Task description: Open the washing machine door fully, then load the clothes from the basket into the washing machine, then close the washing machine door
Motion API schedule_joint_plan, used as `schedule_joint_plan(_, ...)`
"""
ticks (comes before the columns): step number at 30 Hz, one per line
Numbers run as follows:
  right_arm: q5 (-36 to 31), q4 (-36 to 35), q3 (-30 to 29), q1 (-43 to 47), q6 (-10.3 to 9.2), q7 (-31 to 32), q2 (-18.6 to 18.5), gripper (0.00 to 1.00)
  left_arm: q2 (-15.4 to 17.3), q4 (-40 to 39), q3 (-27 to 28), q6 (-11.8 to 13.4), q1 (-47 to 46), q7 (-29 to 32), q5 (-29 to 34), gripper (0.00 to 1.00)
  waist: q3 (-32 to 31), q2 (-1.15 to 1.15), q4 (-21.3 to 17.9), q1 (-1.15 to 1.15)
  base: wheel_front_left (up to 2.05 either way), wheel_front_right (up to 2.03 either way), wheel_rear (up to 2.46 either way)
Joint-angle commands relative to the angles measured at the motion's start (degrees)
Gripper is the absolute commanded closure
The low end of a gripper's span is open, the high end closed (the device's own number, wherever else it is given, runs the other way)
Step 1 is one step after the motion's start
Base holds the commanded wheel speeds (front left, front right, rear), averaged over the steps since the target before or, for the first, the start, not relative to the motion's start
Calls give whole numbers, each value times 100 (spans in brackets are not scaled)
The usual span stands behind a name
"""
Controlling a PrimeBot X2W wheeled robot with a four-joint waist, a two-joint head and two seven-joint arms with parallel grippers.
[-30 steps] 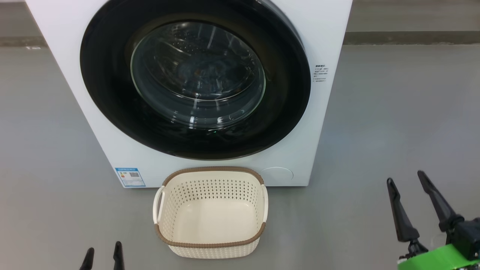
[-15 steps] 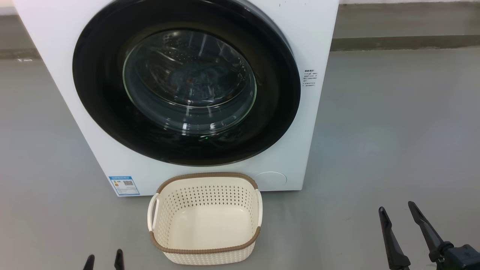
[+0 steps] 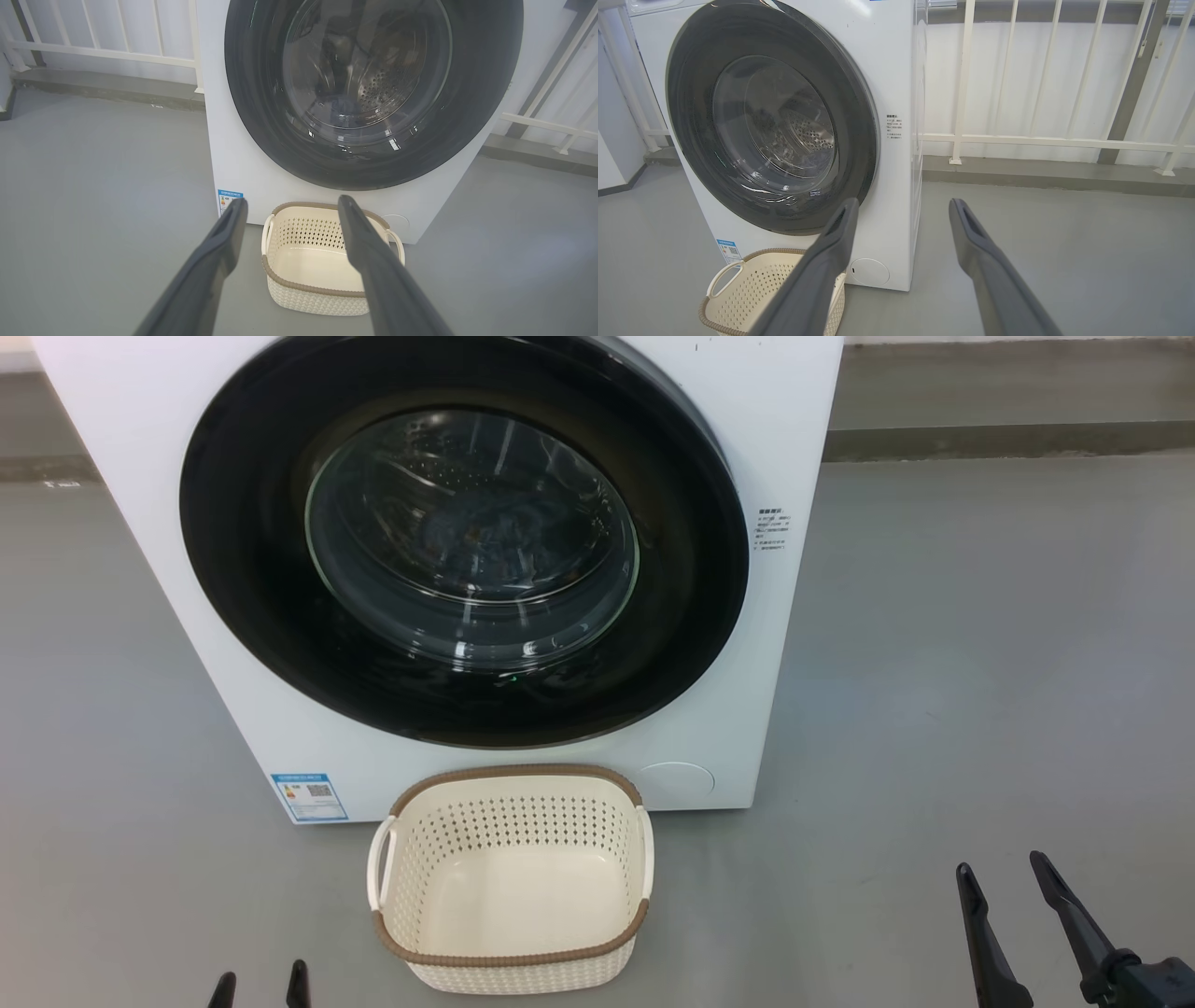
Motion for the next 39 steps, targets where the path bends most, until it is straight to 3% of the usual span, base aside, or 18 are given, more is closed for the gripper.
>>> schedule_joint_plan(1, -53, -136, 134, -96, -33, 14, -49, 0, 56, -166, 165, -14, -81, -37, 46, 0, 4, 0, 0, 0, 0, 0, 0)
schedule_joint_plan(19, -52, -108, 187, -126, -33, 14, -56, 0, 255, -92, -58, -15, -201, -37, -28, 0, 67, 0, -30, 0, 0, 0, 0)
schedule_joint_plan(39, -61, -92, 234, -137, -33, 14, -59, 0, 258, -13, -55, -15, -402, -37, -75, 0, 133, 0, -80, 0, 0, 0, 0)
